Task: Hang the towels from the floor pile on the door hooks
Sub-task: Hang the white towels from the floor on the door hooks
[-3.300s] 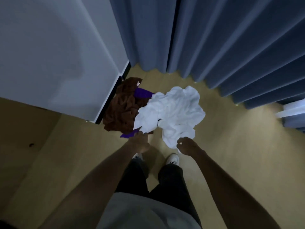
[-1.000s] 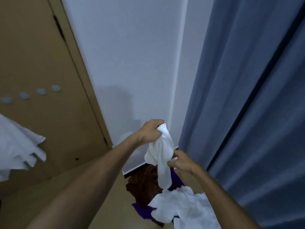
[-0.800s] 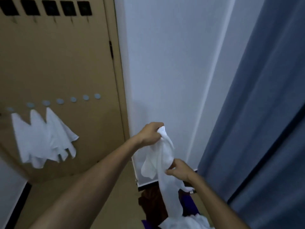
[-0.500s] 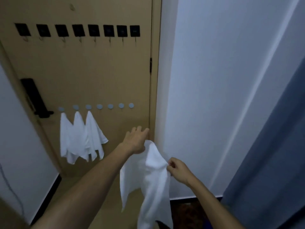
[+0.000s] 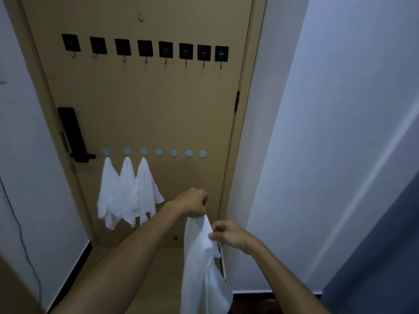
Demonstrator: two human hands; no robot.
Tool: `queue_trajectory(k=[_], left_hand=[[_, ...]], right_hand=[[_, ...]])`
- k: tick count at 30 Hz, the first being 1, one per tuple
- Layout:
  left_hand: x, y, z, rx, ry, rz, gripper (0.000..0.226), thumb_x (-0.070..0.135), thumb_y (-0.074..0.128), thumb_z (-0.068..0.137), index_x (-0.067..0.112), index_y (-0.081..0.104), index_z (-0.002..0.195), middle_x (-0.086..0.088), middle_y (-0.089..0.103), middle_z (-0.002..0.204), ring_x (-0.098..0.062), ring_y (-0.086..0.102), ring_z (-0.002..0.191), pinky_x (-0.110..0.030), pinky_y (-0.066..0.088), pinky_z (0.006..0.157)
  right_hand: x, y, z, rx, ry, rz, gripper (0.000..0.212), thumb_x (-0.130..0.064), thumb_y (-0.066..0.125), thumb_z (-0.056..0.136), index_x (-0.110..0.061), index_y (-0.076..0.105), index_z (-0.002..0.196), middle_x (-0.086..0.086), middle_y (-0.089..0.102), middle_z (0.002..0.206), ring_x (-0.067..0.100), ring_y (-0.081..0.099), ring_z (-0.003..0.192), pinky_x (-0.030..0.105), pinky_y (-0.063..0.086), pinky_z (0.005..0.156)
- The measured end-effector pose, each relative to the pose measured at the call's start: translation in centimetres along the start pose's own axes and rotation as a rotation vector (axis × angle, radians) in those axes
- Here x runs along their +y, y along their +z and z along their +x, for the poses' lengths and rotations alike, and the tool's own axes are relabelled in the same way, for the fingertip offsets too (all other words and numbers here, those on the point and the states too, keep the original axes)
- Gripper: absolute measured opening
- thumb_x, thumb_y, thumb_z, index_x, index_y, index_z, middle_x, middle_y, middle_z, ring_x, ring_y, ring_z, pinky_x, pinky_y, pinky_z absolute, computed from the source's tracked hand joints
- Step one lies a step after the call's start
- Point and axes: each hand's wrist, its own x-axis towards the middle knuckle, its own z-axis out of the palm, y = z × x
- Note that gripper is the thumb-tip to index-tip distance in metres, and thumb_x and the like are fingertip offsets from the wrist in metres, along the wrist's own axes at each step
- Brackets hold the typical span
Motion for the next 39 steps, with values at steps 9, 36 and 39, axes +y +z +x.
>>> queue_trajectory(k=[9,36,39], left_hand=[[-8.4,-1.0,-0.2,-0.056,-0.085,0.026,0.025,0.018,0.051,0.089,0.012,0.059,0.112,-0.008,0.062,0.113,-0.026,0.058,0.097,-0.035,0.049,0.084],[-23.9,-2.8,8.9,-0.137,-0.151,-0.320,0.026,0.011,0.039,0.093,0.006,0.061,0.106,-0.004,0.050,0.097,-0.019,0.047,0.089,-0.026,0.041,0.073],[-25.2,-2.9,12.5,-0.161,-0.163,-0.276,0.026,0.012,0.041,0.092,0.007,0.062,0.105,-0.004,0.053,0.099,-0.019,0.049,0.091,-0.029,0.042,0.077]], right_hand=[[-6.5,2.2,5.7,0.127,-0.184,-0.021,0.024,-0.014,0.049,0.097,-0.021,0.050,0.073,-0.004,0.047,0.071,0.007,0.040,0.064,0.018,0.034,0.058],[-7.0,5.0,26.7,-0.050,-0.157,0.001,0.023,-0.005,0.058,0.088,-0.018,0.062,0.069,-0.002,0.057,0.073,0.005,0.049,0.069,0.019,0.038,0.068],[-6.5,3.9,30.1,-0.077,-0.154,-0.064,0.019,-0.007,0.055,0.089,-0.015,0.058,0.072,0.001,0.051,0.072,0.009,0.043,0.066,0.021,0.034,0.063]])
